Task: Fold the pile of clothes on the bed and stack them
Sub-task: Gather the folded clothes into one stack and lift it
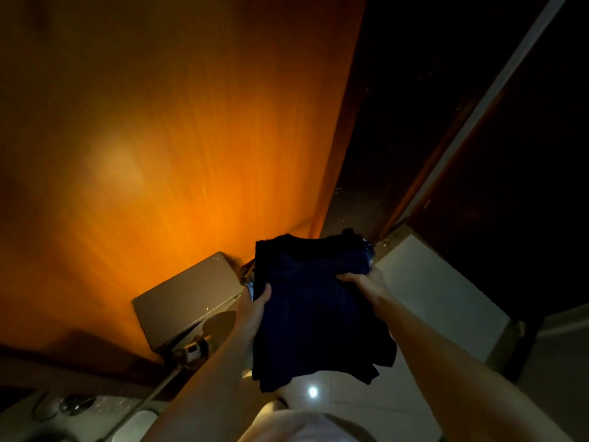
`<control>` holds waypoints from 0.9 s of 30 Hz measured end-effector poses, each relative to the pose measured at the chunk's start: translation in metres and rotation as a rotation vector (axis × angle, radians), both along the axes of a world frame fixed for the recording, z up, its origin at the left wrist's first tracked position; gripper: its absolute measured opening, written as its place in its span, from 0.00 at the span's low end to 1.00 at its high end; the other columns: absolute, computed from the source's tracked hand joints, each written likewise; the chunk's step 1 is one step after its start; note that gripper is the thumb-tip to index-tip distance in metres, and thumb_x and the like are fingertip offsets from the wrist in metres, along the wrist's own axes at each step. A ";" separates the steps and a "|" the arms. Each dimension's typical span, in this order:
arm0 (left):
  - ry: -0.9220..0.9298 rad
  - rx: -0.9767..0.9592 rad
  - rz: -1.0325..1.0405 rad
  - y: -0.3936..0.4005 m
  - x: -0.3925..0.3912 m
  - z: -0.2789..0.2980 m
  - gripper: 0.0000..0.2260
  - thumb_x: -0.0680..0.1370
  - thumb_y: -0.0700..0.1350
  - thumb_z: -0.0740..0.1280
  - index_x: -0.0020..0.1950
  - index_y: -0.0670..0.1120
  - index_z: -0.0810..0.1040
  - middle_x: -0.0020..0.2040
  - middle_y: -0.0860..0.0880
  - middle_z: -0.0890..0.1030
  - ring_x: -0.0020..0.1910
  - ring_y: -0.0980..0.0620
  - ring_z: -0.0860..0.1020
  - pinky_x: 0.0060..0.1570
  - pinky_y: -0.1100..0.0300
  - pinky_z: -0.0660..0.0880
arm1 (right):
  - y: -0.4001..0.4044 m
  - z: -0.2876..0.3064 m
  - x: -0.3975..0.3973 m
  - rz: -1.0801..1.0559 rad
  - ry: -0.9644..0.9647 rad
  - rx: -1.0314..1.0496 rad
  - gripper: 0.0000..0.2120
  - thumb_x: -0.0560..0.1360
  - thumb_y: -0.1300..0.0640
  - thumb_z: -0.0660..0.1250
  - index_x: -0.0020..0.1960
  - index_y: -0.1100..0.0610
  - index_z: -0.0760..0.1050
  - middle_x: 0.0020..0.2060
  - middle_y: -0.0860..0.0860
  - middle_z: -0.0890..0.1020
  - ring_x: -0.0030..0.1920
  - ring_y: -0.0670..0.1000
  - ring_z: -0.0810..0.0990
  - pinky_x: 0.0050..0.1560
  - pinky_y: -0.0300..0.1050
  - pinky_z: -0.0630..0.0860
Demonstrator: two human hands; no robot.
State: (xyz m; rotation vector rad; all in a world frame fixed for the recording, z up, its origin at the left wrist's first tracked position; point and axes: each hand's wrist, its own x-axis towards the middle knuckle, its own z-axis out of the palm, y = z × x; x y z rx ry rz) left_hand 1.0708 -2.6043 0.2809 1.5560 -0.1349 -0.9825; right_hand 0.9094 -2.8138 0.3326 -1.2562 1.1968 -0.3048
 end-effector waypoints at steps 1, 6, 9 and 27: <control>0.000 0.013 0.034 -0.004 0.007 -0.001 0.19 0.79 0.53 0.67 0.69 0.52 0.71 0.62 0.48 0.78 0.59 0.48 0.77 0.62 0.47 0.74 | -0.007 -0.001 0.011 0.021 0.001 0.009 0.37 0.63 0.60 0.80 0.69 0.56 0.69 0.60 0.55 0.80 0.57 0.56 0.79 0.61 0.55 0.76; -0.002 0.039 0.159 -0.024 0.039 -0.007 0.16 0.82 0.51 0.65 0.69 0.52 0.72 0.59 0.50 0.79 0.57 0.49 0.78 0.53 0.53 0.75 | -0.041 -0.010 0.067 0.149 -0.009 0.070 0.34 0.66 0.61 0.79 0.68 0.55 0.69 0.60 0.54 0.78 0.57 0.55 0.78 0.59 0.52 0.75; -0.027 0.070 0.219 -0.036 0.053 -0.015 0.15 0.82 0.53 0.64 0.68 0.54 0.72 0.60 0.51 0.79 0.58 0.49 0.77 0.61 0.47 0.73 | -0.062 -0.016 0.097 0.230 0.010 0.121 0.34 0.66 0.60 0.78 0.69 0.54 0.68 0.61 0.53 0.77 0.58 0.55 0.77 0.60 0.53 0.74; 0.112 0.208 0.570 -0.161 0.104 -0.135 0.14 0.83 0.52 0.59 0.65 0.46 0.73 0.58 0.42 0.79 0.57 0.42 0.78 0.62 0.42 0.74 | -0.202 -0.142 0.228 0.515 0.112 0.139 0.30 0.69 0.64 0.76 0.67 0.52 0.69 0.57 0.53 0.77 0.56 0.55 0.76 0.59 0.52 0.72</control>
